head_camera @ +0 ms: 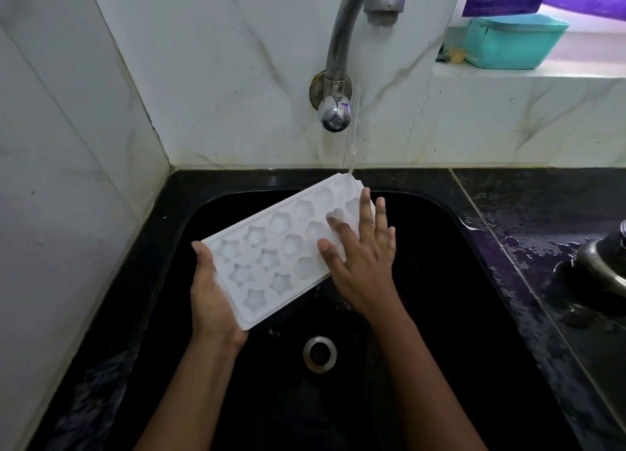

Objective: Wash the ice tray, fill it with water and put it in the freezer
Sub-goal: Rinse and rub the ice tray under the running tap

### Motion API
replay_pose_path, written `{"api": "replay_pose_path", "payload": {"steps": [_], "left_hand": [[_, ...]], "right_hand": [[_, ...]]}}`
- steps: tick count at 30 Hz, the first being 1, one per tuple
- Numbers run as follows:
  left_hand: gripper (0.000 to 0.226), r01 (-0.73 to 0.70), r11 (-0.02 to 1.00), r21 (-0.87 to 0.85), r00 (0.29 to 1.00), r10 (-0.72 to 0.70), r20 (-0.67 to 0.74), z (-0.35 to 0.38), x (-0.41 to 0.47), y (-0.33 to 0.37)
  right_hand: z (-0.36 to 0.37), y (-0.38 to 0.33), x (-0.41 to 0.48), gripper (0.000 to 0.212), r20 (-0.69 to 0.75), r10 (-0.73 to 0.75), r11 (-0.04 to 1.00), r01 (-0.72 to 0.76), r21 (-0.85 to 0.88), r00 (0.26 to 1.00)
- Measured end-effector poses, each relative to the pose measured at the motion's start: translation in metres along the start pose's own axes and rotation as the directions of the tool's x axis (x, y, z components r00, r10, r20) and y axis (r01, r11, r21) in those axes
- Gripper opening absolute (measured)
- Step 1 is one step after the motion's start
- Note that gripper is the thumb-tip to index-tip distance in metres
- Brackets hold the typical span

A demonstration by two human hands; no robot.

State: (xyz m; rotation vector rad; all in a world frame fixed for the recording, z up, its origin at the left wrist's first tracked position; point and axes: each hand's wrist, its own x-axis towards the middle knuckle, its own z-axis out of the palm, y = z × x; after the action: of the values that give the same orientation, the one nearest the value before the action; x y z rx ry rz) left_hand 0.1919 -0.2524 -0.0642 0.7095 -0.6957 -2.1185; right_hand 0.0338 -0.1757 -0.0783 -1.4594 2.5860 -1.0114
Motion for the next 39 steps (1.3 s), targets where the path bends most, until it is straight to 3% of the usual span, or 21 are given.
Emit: {"api": "replay_pose_path", "payload": {"steps": [4, 11, 15, 17, 21, 26, 32, 35, 39], "left_hand": [[0.071, 0.003, 0.999, 0.039, 1.0, -0.003, -0.009, 0.002, 0.0, -0.004], [0.071, 0.002, 1.0, 0.017, 0.999, -0.002, -0.033, 0.001, 0.0, 0.0], [0.071, 0.021, 0.999, 0.037, 0.999, -0.02, -0.028, 0.003, 0.0, -0.004], [0.072, 0.049, 0.999, 0.014, 0.999, -0.049, -0.018, 0.005, 0.0, -0.004], [0.074, 0.027, 1.0, 0.007, 0.999, -0.026, -0.036, 0.001, 0.001, 0.001], [0.073, -0.011, 1.0, 0.004, 0.995, 0.011, -0.094, -0.001, 0.002, 0.0], [0.069, -0.099, 0.995, -0.001, 0.984, 0.098, -0.149, -0.004, 0.003, 0.005], [0.07, -0.076, 0.997, -0.012, 0.988, 0.074, -0.136, -0.003, 0.003, 0.004], [0.073, -0.025, 1.0, -0.017, 0.993, 0.023, -0.113, -0.001, 0.002, 0.0]], "right_hand": [[-0.003, 0.005, -0.002, 0.061, -0.09, 0.036, 0.985, -0.05, -0.166, 0.995], [-0.001, 0.0, -0.001, 0.067, 0.01, 0.011, 1.0, -0.01, -0.022, 1.0], [0.0, 0.002, -0.003, 0.06, -0.115, 0.053, 0.987, -0.069, -0.145, 0.992], [0.005, -0.003, -0.005, 0.061, -0.103, 0.031, 0.988, -0.046, -0.146, 0.994], [0.002, 0.0, -0.001, 0.068, 0.015, -0.033, 0.999, 0.032, 0.02, 0.999], [-0.009, 0.01, 0.004, 0.05, -0.251, 0.04, 0.978, 0.014, 0.21, 0.967], [-0.005, 0.013, 0.004, 0.036, -0.328, -0.001, 0.989, 0.049, 0.137, 0.945], [0.004, 0.004, 0.002, 0.04, -0.267, -0.041, 0.995, 0.064, 0.077, 0.963], [0.013, -0.001, -0.003, 0.048, -0.18, 0.023, 0.995, -0.04, -0.091, 0.983]]}}
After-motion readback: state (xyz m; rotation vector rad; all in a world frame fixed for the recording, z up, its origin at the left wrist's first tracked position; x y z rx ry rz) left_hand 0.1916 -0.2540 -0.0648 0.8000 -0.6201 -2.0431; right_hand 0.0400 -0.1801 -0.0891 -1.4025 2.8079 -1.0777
